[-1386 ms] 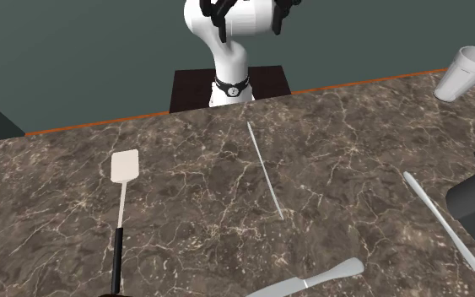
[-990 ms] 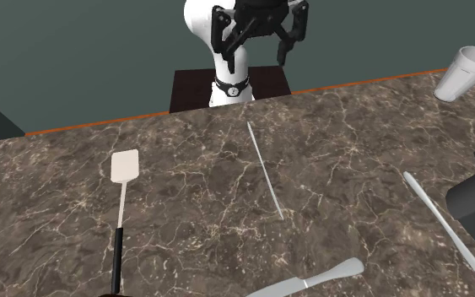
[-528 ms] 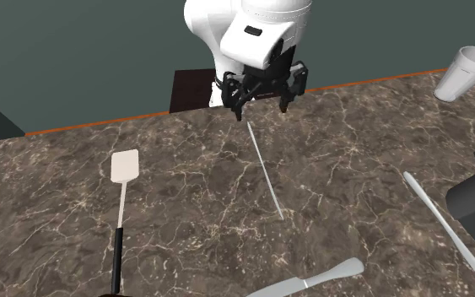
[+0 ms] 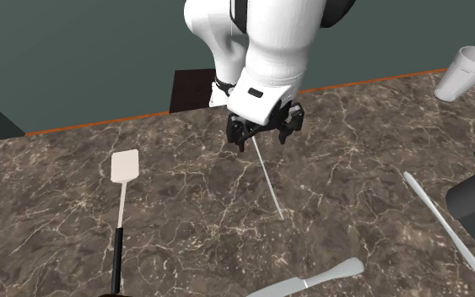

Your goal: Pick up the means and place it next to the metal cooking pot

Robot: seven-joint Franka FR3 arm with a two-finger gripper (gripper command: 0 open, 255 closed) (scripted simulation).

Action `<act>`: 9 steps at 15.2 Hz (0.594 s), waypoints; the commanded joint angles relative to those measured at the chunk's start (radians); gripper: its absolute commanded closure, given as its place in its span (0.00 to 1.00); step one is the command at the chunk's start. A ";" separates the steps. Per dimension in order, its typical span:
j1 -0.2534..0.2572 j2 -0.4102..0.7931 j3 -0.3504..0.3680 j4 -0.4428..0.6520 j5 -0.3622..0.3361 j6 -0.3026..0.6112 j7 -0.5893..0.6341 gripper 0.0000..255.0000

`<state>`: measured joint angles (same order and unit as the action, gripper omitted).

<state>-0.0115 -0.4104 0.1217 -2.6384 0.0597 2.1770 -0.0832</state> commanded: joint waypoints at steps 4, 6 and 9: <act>-0.001 0.040 0.003 -0.040 0.000 0.080 0.001 0.00; -0.001 0.039 0.003 -0.040 0.000 0.080 0.000 0.00; -0.001 0.040 0.003 -0.040 0.000 0.080 0.001 0.00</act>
<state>-0.0125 -0.3714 0.1247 -2.6786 0.0593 2.2568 -0.0828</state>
